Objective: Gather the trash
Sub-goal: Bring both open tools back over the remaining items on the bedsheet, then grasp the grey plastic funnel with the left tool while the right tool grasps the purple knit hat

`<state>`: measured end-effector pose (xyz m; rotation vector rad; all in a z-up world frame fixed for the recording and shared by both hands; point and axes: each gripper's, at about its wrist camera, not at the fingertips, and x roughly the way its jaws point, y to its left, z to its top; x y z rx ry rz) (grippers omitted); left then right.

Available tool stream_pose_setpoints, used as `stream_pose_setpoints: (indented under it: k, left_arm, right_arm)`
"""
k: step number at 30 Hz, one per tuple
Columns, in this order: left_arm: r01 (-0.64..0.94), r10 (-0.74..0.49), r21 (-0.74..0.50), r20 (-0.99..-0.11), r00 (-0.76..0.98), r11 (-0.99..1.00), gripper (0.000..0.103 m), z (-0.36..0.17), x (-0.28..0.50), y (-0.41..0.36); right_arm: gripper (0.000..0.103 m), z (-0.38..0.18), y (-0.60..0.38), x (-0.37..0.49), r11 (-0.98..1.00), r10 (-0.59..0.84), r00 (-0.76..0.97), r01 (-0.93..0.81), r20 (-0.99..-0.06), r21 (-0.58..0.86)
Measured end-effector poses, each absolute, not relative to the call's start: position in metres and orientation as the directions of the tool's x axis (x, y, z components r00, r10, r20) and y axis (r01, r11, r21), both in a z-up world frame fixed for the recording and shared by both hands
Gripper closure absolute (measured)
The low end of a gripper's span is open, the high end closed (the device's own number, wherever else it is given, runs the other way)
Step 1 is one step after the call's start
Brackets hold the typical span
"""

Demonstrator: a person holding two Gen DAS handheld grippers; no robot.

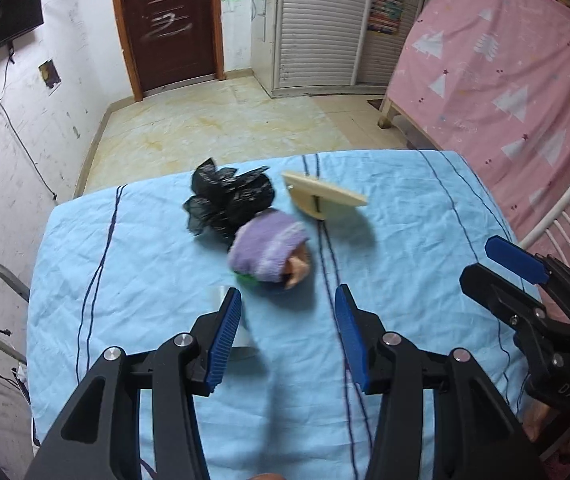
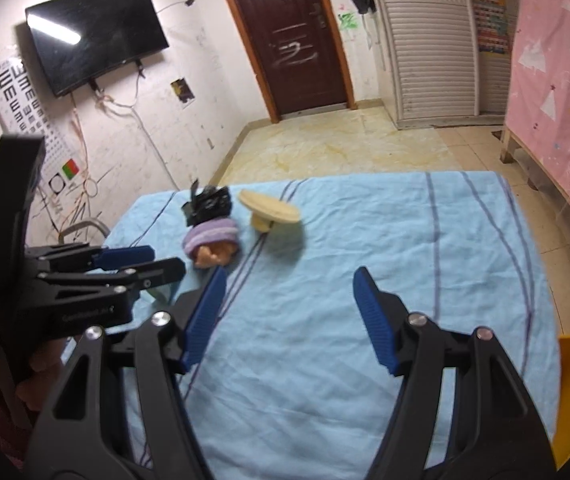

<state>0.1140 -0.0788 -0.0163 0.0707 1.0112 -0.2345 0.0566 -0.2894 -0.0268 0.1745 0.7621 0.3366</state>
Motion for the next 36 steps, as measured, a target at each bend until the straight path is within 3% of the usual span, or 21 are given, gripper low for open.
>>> stream_pose_setpoints:
  k: [17,20,26,36]
  left_arm:
    - [0.18,-0.122,-0.043,-0.882,0.456,0.983,0.063,-0.05,0.126,-0.049]
    - [0.195,-0.138,-0.055,-0.886,0.443,0.979,0.063,-0.055,0.127,-0.05]
    - [0.21,-0.146,-0.055,-0.882,0.448,0.976,0.079,-0.059,0.126,-0.051]
    - [0.205,-0.174,-0.086,-0.87,0.462,0.975,0.079,-0.054,0.121,-0.033]
  right_arm:
    - [0.039,-0.032,-0.245,0.077,0.925,0.379,0.628,-0.286,-0.68,0.251]
    - [0.033,-0.033,-0.237,0.081,0.923,0.381,0.623,-0.292,-0.683,0.249]
    - [0.032,-0.035,-0.22,0.091,0.92,0.385,0.61,-0.311,-0.693,0.237]
    - [0.032,-0.045,-0.193,0.111,0.917,0.387,0.58,-0.328,-0.717,0.229]
